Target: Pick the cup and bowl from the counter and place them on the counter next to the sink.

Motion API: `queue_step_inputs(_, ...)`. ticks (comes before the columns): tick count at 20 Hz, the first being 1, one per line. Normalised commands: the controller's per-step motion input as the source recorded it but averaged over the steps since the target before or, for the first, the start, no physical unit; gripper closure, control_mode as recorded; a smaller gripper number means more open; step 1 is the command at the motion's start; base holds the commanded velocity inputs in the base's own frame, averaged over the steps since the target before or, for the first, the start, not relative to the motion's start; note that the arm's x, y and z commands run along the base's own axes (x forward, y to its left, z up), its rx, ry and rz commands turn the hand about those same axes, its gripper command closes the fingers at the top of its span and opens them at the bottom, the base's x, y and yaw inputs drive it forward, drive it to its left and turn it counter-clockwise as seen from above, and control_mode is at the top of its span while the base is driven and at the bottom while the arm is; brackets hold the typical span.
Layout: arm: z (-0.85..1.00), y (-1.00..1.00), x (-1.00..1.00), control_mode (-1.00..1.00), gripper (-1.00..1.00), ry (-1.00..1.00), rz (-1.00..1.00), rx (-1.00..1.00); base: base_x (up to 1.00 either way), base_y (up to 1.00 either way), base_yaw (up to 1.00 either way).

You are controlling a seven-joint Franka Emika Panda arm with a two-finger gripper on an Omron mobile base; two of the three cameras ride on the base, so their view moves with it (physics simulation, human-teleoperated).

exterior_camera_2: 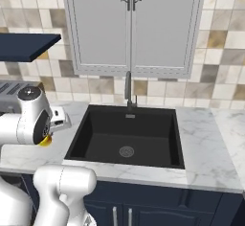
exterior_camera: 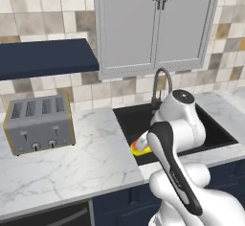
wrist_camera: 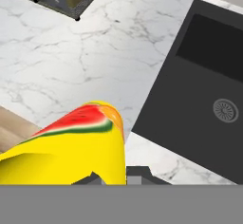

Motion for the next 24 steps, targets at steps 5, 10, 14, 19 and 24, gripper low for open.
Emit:
queue_step_inputs(5, 0.00, 0.00, 0.48, -1.00, 1.00, 0.01, 0.01, 0.00, 0.00, 0.00, 0.00)
queue_step_inputs(10, -0.01, 0.16, 0.56, -1.00, 1.00, 0.02, 0.00, 0.00, 0.00, 0.00, 0.00)
queue_step_inputs(14, -0.08, 0.39, 0.10, -1.00, 1.00, 0.00, 0.00, 0.00, 0.00, 0.00, 0.00)
queue_step_inputs(19, -0.20, 0.32, 0.13, -1.00, 1.00, 0.00, 0.00, 0.00, 0.00, 0.00, 0.00)
queue_step_inputs(24, -0.49, 0.11, 0.27, -1.00, 1.00, 0.00, 0.00, 0.00, 0.00, 0.00, 0.00)
